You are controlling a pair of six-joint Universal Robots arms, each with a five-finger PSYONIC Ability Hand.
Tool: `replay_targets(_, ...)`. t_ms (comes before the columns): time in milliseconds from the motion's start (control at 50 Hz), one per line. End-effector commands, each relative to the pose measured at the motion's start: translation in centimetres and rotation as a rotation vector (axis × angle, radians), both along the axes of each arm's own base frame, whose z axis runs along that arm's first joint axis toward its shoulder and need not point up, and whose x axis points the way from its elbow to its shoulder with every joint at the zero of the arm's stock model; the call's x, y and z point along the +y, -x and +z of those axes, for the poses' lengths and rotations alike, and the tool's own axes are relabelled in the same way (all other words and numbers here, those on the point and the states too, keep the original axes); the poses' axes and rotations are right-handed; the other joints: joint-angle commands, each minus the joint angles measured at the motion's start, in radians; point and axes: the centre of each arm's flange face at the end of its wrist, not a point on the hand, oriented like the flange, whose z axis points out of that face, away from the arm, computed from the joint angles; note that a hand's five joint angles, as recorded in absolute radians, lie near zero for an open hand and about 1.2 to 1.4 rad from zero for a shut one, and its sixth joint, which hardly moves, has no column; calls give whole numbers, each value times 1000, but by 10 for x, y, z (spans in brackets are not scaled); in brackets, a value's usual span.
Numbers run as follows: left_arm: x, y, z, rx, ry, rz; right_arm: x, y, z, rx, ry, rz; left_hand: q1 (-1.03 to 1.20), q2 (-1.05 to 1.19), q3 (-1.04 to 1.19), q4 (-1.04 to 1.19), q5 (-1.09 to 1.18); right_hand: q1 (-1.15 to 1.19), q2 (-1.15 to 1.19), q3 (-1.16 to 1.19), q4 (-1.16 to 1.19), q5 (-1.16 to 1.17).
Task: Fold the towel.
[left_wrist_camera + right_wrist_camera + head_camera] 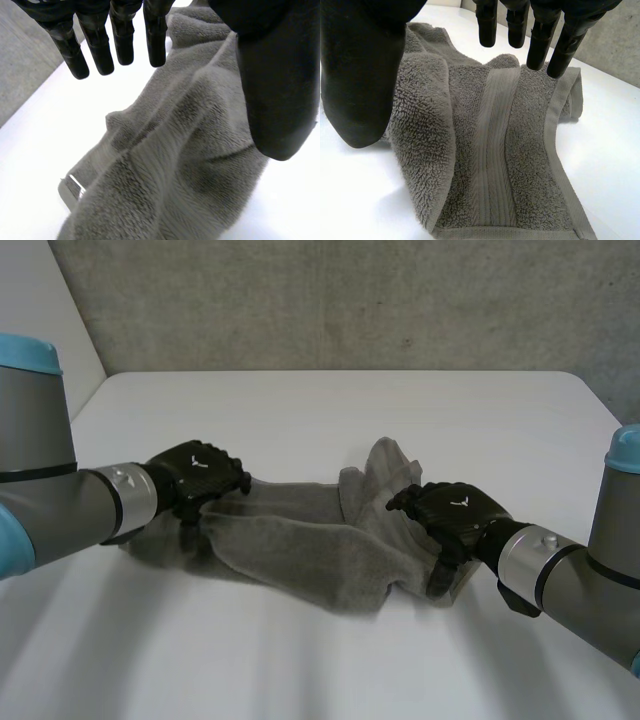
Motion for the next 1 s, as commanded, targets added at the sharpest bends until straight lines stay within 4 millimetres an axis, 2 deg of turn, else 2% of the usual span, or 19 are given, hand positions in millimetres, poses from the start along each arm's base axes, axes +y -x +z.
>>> replay_targets(20,-10,6,0,5,21,-7,0,1,-1,1,-5,-4,-60,-54,-60,-64,-37,-53,-55,-62,-79,-59)
replay_targets(120,-24,11,-12,0,19,-6,-1,3,-2,2,-6,-11,-63,-57,-62,-67,-39,-53,-55,-62,-79,-59)
replay_targets(220,-38,15,-32,-9,-9,-1,-1,4,-4,5,-13,-13,-51,-46,-51,-55,-28,-53,-55,-62,-79,-59)
replay_targets(400,-40,11,-39,-31,-80,10,-1,4,-4,12,-5,-8,49,54,49,44,72,-53,-55,-62,-79,-59)
replay_targets(440,-36,7,-39,-43,-118,16,-1,4,-4,12,-4,-9,209,215,210,205,233,-53,-55,-62,-79,-59)
replay_targets(480,-33,5,-38,-49,-139,19,-1,4,-4,12,-4,-9,280,285,280,276,303,-53,-55,-62,-79,-59)
replay_targets(580,-29,-9,-33,-67,-208,53,-2,4,-3,12,-1,-11,354,359,354,350,377,-53,-55,-62,-79,-59)
replay_targets(740,-19,-36,-18,-61,-243,113,-11,12,0,13,-2,-51,339,345,340,335,363,-53,-55,-62,-79,-59)
replay_targets(820,-11,-45,-17,-59,-258,134,-3,13,-8,30,-53,-46,330,336,331,326,354,-53,-55,-62,-79,-59)
replay_targets(1000,0,-51,-22,-58,-238,144,10,17,-22,37,-135,-45,345,351,346,341,369,-53,-55,-62,-79,-59)
